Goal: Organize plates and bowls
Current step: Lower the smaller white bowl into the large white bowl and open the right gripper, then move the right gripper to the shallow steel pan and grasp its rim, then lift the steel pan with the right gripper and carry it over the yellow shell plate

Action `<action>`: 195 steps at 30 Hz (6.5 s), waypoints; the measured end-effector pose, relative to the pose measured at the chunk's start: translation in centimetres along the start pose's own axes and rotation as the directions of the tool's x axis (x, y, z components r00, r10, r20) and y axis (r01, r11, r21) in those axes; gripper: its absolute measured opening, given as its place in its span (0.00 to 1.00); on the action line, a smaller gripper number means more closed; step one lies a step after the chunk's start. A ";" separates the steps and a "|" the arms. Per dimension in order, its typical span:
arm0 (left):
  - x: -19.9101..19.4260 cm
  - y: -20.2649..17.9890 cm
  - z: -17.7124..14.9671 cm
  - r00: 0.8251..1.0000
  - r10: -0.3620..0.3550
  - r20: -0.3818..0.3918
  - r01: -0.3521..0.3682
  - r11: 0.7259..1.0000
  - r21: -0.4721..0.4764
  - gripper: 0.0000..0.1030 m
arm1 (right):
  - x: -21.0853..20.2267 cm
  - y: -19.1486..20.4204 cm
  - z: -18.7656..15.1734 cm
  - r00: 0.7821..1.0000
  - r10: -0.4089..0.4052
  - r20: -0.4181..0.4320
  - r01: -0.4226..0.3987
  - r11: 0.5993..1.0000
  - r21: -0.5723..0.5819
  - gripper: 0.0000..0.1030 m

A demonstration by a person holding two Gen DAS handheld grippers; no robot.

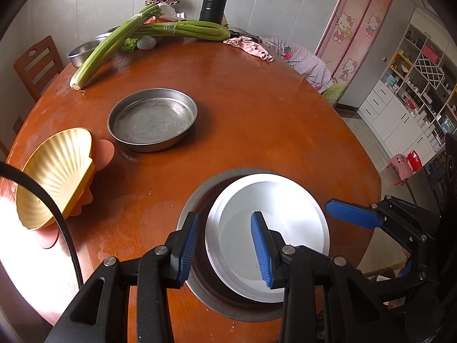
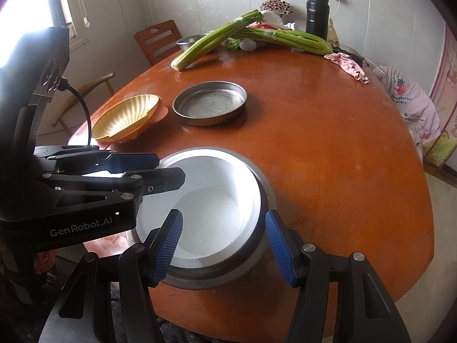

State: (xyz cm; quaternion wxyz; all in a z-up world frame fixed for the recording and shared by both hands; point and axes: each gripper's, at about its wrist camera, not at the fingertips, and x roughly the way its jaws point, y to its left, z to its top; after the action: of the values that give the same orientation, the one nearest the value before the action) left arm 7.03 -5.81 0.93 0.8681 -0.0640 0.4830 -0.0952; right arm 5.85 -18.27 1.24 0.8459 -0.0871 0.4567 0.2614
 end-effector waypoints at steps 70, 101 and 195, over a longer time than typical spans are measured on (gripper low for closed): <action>8.8 15.5 13.9 0.993 0.056 -0.101 -0.072 0.983 -0.169 0.38 | 14.9 -2.5 16.7 0.978 0.017 -0.210 -0.007 0.999 0.050 0.55; 7.8 13.8 14.4 0.992 0.084 -0.096 -0.097 0.985 -0.139 0.38 | 17.1 -1.7 16.1 0.951 0.085 -0.297 -0.067 0.995 0.069 0.48; -2.4 24.6 3.5 0.972 0.233 0.001 -0.224 0.937 -0.268 0.39 | 16.4 15.8 15.9 0.969 0.053 -0.242 -0.100 0.977 -0.187 0.48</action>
State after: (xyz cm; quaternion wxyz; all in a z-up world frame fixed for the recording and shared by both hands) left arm 11.33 18.73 -0.24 0.8647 -0.1249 0.4811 0.0730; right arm 16.50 7.25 -1.69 0.7622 -0.1831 0.5286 0.3258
